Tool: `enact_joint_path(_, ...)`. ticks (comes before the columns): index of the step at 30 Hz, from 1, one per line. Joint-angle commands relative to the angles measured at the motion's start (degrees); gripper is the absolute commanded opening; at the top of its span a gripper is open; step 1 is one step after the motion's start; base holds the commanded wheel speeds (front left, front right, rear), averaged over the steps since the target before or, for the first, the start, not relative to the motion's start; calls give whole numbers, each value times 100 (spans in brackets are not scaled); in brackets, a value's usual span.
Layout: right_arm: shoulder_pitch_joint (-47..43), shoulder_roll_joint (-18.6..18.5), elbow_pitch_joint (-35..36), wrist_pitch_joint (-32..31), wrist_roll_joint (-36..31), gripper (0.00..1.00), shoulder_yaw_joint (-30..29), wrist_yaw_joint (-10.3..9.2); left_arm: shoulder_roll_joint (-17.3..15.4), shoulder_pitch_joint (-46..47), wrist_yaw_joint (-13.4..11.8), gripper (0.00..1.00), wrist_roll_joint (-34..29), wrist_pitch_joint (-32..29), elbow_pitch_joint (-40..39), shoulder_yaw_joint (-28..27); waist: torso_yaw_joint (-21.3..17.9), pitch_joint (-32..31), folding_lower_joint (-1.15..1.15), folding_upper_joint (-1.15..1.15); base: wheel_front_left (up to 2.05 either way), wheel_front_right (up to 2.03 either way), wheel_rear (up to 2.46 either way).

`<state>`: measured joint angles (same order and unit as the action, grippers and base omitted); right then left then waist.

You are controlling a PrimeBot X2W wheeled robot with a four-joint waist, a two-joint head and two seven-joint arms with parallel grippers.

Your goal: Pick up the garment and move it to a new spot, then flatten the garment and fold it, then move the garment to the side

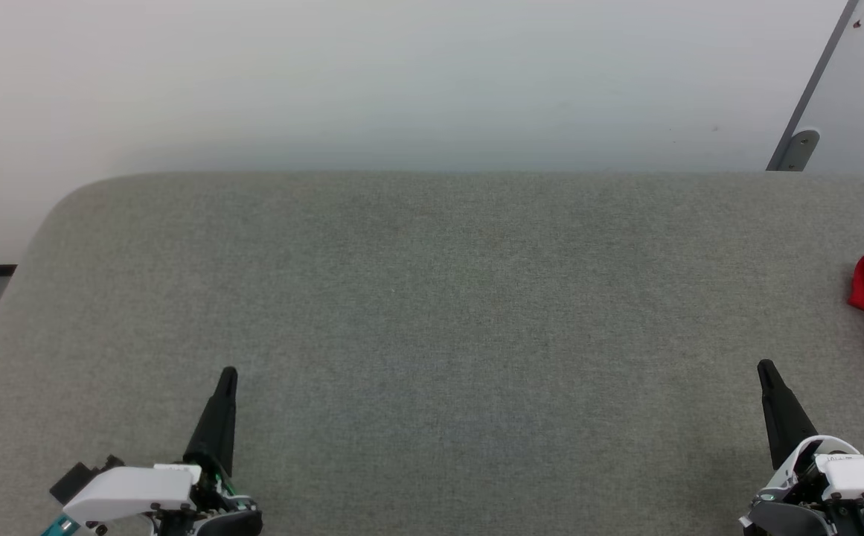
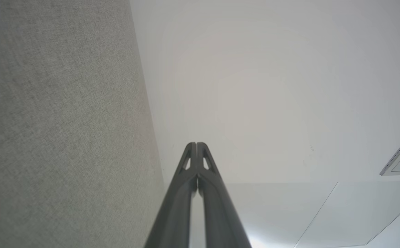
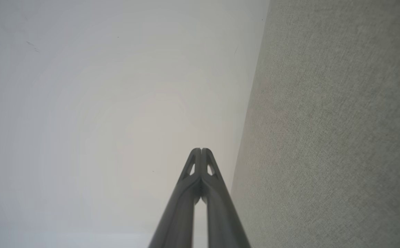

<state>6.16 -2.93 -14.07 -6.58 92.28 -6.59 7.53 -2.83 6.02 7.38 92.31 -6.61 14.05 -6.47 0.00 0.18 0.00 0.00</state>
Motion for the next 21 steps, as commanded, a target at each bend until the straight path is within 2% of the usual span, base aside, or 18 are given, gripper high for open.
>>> enact_joint_path(1, 15, 19, 14, -14, 24, 0, -2, -8, 6, 53, 19, 0, 17, -9, 4, -14, 0, 0, 0, 0, 0, 0, 0)
enact_joint_path(21, 15, 19, 14, -14, 25, 0, -1, -8, 6, 53, 20, 0, 18, -9, 4, -13, 0, 0, 0, 0, 0, 0, 0)
